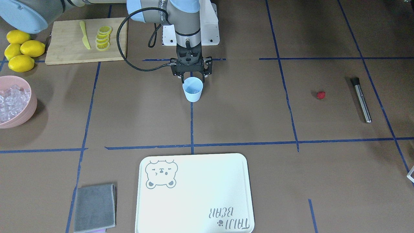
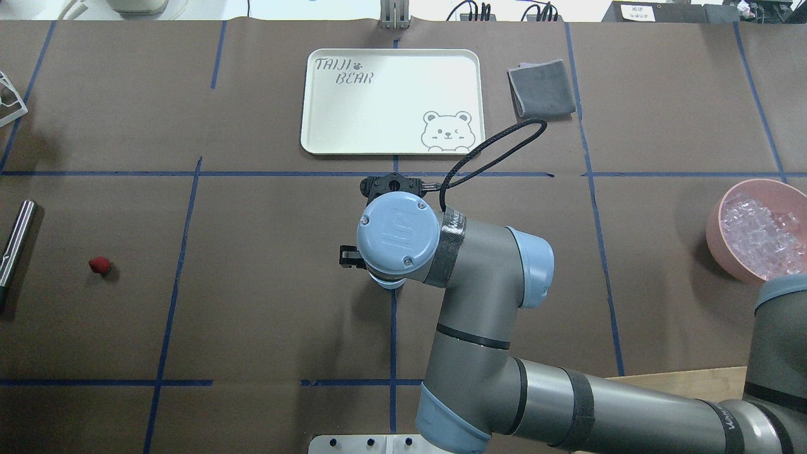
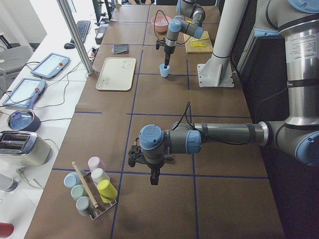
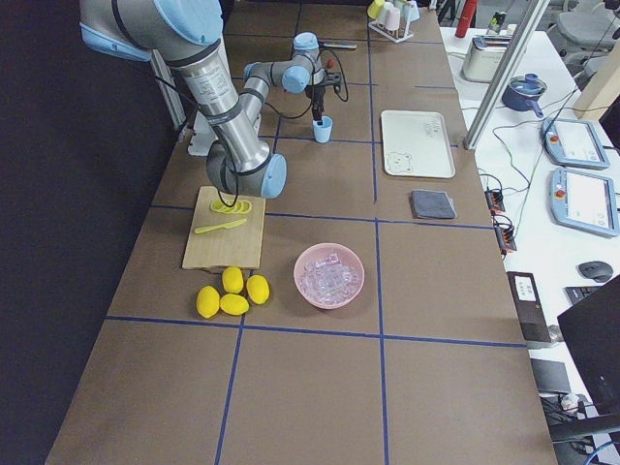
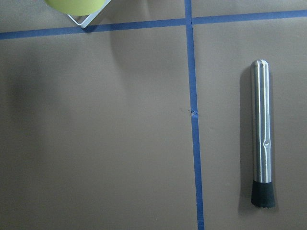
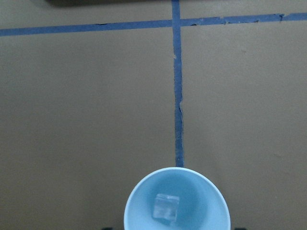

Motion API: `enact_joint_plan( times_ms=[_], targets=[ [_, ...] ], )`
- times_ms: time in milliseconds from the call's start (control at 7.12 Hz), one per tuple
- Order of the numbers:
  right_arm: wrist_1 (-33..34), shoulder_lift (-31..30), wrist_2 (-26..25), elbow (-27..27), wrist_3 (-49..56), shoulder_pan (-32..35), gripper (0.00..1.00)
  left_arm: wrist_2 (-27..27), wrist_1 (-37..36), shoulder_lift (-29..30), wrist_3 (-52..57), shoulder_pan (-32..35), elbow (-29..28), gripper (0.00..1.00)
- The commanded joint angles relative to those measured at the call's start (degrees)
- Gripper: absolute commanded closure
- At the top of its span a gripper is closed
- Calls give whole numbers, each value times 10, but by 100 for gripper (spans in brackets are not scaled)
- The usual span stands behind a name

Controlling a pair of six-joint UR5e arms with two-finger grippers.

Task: Mash ice and strawberries in cup
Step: 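Open the right gripper to drop the ice cube into the cup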

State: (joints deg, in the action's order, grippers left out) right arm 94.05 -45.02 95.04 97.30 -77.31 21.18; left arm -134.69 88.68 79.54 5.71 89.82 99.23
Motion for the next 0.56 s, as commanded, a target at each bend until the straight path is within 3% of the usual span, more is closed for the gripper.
enact_joint_plan(
  times_ms=[0,140,421],
  targets=[
    [-1,-8,11,1,14,14,0,0,0,0,0,0,0,0],
    [-6,-33,53,3,51,35,0,0,1,0,0,0,-1,0],
    [-8,-108,133,61,189,113,0,0,0,0,0,0,-1,0]
  ],
)
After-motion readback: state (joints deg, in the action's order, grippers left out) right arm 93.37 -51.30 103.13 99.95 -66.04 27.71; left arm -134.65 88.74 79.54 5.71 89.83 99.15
